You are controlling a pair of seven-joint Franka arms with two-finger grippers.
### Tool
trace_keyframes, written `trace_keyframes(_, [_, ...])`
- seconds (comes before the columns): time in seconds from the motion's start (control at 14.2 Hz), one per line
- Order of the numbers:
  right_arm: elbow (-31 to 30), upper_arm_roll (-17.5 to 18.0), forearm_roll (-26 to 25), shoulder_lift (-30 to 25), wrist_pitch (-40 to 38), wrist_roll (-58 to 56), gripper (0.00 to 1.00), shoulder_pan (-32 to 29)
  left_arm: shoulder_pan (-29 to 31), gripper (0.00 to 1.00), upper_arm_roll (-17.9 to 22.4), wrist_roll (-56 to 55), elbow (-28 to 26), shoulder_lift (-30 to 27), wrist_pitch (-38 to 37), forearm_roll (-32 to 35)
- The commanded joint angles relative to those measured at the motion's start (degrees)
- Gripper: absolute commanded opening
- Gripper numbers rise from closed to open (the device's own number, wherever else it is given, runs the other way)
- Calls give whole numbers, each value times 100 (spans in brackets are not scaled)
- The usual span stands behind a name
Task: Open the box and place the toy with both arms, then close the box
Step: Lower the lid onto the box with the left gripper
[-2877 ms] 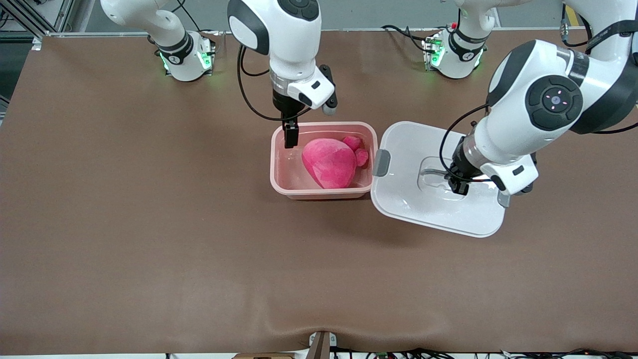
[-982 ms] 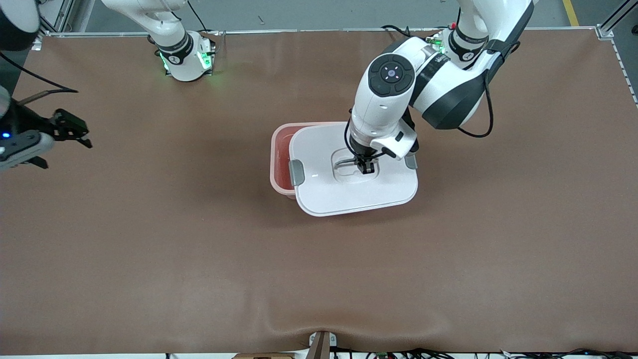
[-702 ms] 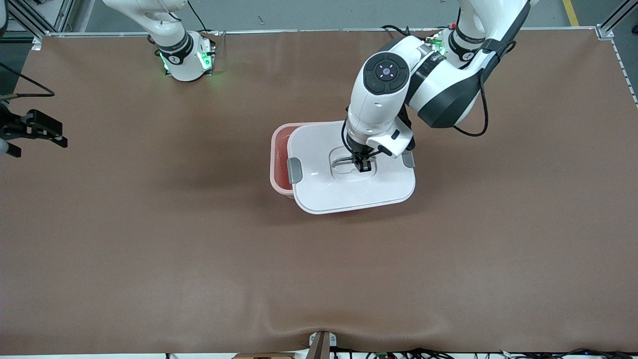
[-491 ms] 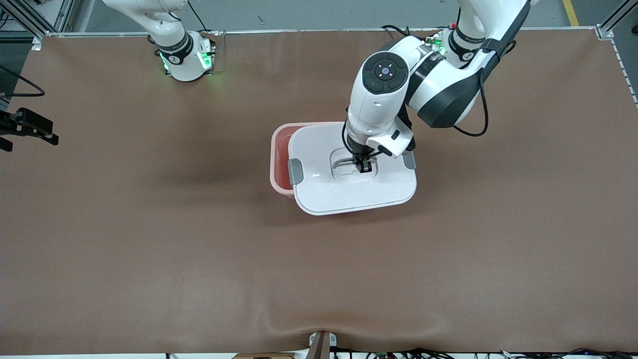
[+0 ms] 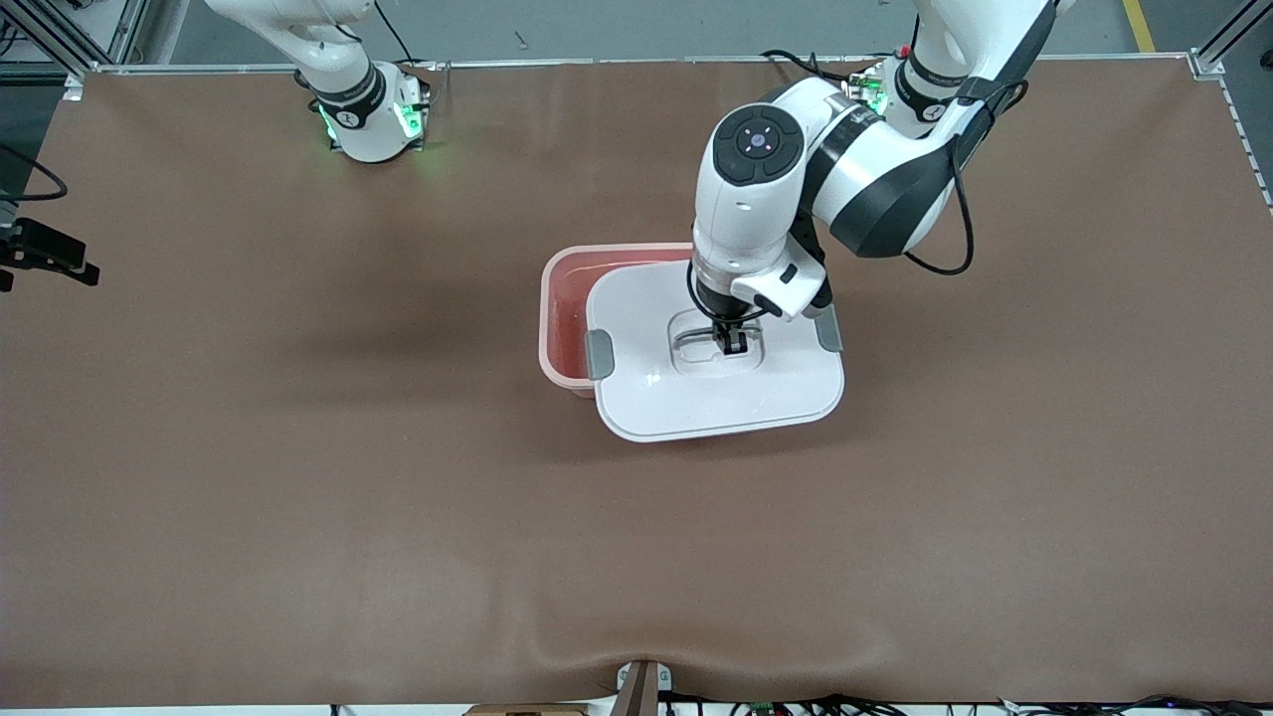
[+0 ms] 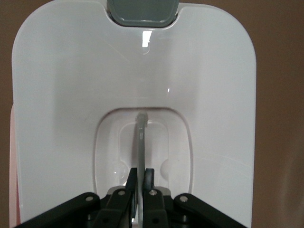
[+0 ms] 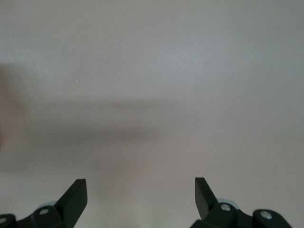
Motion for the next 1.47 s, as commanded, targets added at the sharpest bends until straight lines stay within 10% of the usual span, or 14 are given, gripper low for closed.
trace_keyframes(0.0, [-210,58,167,-159,9,333,100,-41,-148,0,18,-109,55,11,50,112])
trace_keyframes(1.4, [-175,102,167,-132,-26,703,100,162,-957,0,18,-1375,-393,143,261,630])
